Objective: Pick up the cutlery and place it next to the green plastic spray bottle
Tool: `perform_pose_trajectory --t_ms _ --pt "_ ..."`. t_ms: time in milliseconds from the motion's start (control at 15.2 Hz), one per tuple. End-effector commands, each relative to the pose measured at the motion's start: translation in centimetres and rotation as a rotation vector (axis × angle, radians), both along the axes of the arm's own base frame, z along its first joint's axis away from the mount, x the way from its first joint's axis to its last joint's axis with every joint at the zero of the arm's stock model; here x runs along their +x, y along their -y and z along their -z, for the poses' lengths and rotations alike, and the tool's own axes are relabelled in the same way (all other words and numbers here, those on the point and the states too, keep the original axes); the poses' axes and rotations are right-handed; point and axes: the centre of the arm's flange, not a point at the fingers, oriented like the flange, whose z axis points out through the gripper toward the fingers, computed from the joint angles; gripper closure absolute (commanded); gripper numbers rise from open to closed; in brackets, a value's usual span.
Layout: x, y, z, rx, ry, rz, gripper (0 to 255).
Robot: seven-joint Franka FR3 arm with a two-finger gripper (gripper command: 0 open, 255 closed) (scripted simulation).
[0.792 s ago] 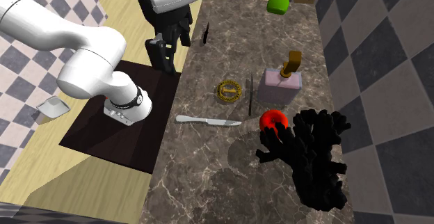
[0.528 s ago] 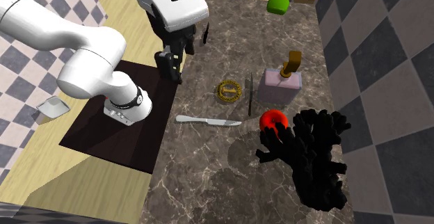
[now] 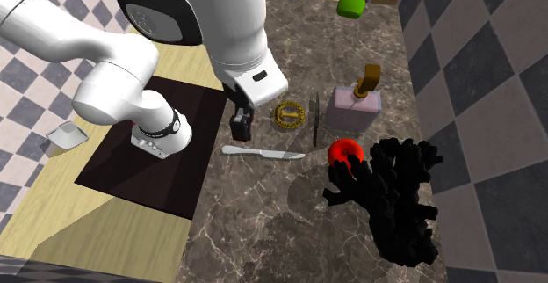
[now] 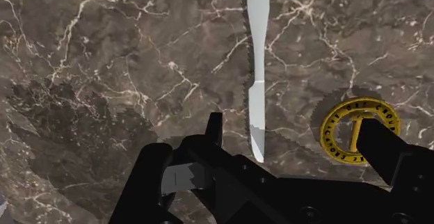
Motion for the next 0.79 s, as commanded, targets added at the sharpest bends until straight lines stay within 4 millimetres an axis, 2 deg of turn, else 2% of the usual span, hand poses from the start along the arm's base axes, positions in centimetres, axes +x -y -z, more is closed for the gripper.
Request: perform_pose_trajectory --t_ms 0,396,726 --pt "0.8 0.3 2.5 0.003 -0.002 -0.02 0" --pt "3.1 1.0 10.1 0.011 -0.015 -0.076 0" --pt "3.4 1.1 13.1 0.012 -0.016 -0.083 0"
